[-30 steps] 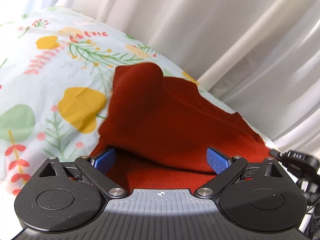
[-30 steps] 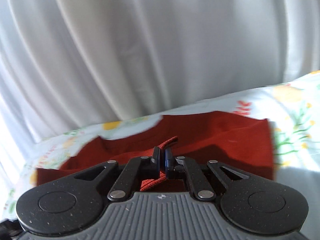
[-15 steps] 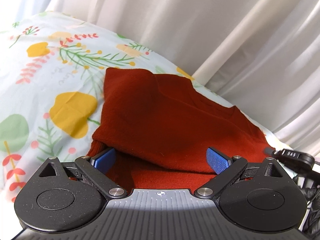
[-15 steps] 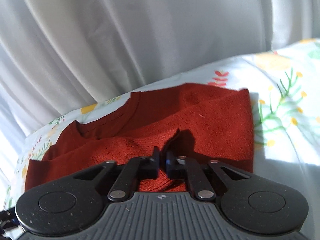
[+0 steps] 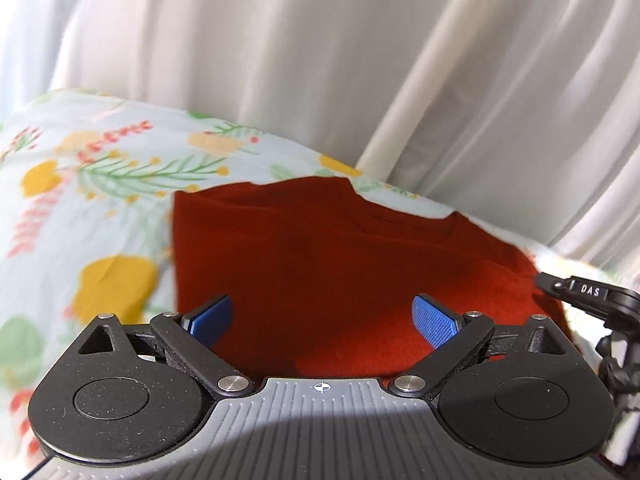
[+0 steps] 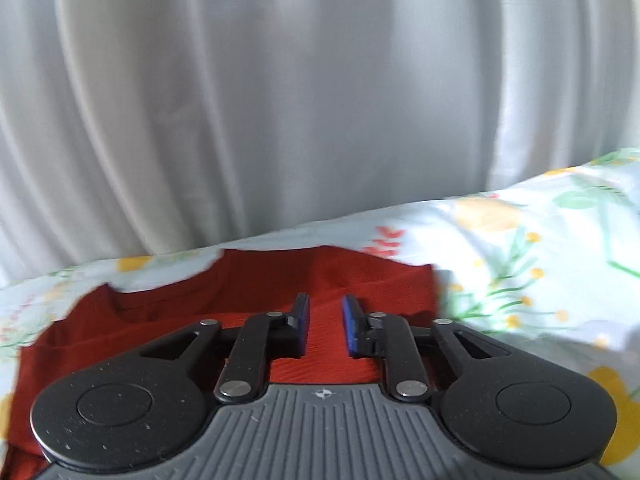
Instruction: Fold small clothes
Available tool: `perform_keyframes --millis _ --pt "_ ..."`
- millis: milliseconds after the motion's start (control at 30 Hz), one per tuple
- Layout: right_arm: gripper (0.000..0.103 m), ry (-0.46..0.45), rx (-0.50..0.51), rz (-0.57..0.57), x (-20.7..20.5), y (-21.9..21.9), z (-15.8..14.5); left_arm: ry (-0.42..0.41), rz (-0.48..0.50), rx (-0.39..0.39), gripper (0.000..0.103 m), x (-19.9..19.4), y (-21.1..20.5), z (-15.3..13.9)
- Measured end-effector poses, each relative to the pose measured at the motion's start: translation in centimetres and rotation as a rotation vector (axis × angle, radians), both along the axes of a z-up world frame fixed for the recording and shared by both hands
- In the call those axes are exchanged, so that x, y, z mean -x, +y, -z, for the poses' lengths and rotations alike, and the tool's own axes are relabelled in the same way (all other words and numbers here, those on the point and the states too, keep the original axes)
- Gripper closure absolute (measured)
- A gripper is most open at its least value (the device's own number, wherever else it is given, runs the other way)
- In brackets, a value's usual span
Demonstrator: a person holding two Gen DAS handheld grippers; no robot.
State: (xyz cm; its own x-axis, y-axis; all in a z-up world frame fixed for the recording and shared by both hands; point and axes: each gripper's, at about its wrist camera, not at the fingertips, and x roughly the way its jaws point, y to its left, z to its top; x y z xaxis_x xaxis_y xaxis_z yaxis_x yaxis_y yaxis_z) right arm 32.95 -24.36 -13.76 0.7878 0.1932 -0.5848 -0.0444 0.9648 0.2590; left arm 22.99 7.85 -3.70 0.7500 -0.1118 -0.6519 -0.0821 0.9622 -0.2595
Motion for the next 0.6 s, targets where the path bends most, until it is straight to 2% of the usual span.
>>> perform_keyframes --millis 67,133,233,300,367,467,600 --pt "0.084 0.022 0.019 -0.104 -0.1 2.1 0.8 0.021 -0.011 -0.047 0.004 -1.6 -0.5 1.2" --pt "0.085 0.047 0.083 -0.154 -0.5 3.8 2.1 0.045 -0.016 -0.095 0.004 -3.1 -0.7 2.2" --pt "0.089 -0.006 0.187 -0.165 -0.8 4.9 2.9 0.06 -0.024 -0.156 0.004 -4.7 -0.7 3.3" --pt "0.089 -0.009 0.197 -0.144 -1.7 5.0 2.9 0.074 -0.058 -0.202 0.004 -5.8 -0.5 3.7" --pt "0.089 -0.019 0.204 -0.13 -2.7 5.1 3.2 0.073 -0.089 -0.191 0.002 -6.7 0.0 3.9" --pt "0.089 -0.026 0.208 -0.114 -3.9 5.1 3.3 0.082 -0.103 -0.222 0.001 -7.8 0.3 3.9" --pt "0.089 0.039 0.145 -0.107 -2.8 4.3 2.0 0.108 -0.099 -0.148 0.003 -5.9 0.9 2.7"
